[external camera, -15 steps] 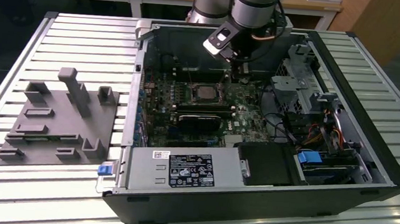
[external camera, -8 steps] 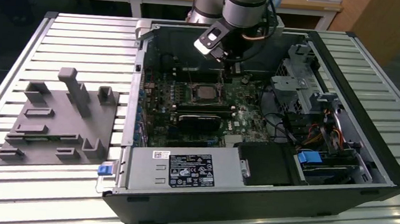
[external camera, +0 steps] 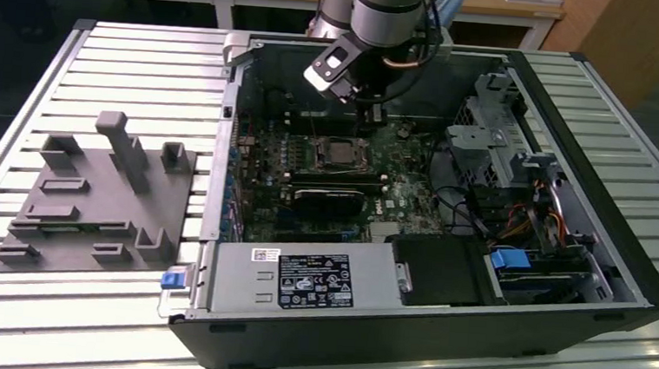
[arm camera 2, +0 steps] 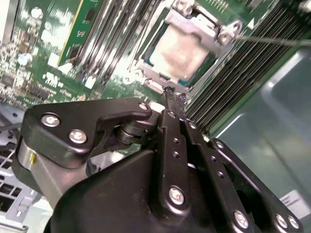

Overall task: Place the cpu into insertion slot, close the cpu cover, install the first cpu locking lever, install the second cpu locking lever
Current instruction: 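Close the cpu cover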

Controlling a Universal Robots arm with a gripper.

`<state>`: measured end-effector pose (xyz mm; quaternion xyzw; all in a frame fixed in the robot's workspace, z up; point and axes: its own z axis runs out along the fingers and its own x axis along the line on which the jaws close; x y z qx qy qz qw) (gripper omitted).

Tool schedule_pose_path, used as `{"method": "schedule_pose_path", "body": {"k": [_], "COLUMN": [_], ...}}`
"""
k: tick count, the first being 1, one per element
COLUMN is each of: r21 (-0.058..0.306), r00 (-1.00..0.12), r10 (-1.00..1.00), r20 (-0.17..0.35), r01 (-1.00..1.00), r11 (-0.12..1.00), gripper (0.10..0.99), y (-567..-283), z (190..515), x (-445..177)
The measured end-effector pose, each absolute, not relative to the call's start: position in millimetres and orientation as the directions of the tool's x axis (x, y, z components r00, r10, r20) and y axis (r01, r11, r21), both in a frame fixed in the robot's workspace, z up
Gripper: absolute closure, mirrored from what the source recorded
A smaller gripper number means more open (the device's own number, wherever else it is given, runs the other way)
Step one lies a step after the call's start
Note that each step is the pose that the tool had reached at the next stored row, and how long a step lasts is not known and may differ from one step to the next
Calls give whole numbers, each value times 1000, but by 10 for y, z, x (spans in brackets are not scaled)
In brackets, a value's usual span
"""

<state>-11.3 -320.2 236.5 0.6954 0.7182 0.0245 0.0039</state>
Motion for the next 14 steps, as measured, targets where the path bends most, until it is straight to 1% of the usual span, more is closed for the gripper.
{"method": "schedule_pose_path", "body": {"k": [4, 14], "r21": [41, 36], "r00": [-32, -32], "r10": [999, 999], "r20": [28, 29], "r01": [999, 999], "r11": [31, 31], "gripper": [980, 980], "y": [-3197, -3222], "z": [2325, 2199], "x": [-216, -244]}}
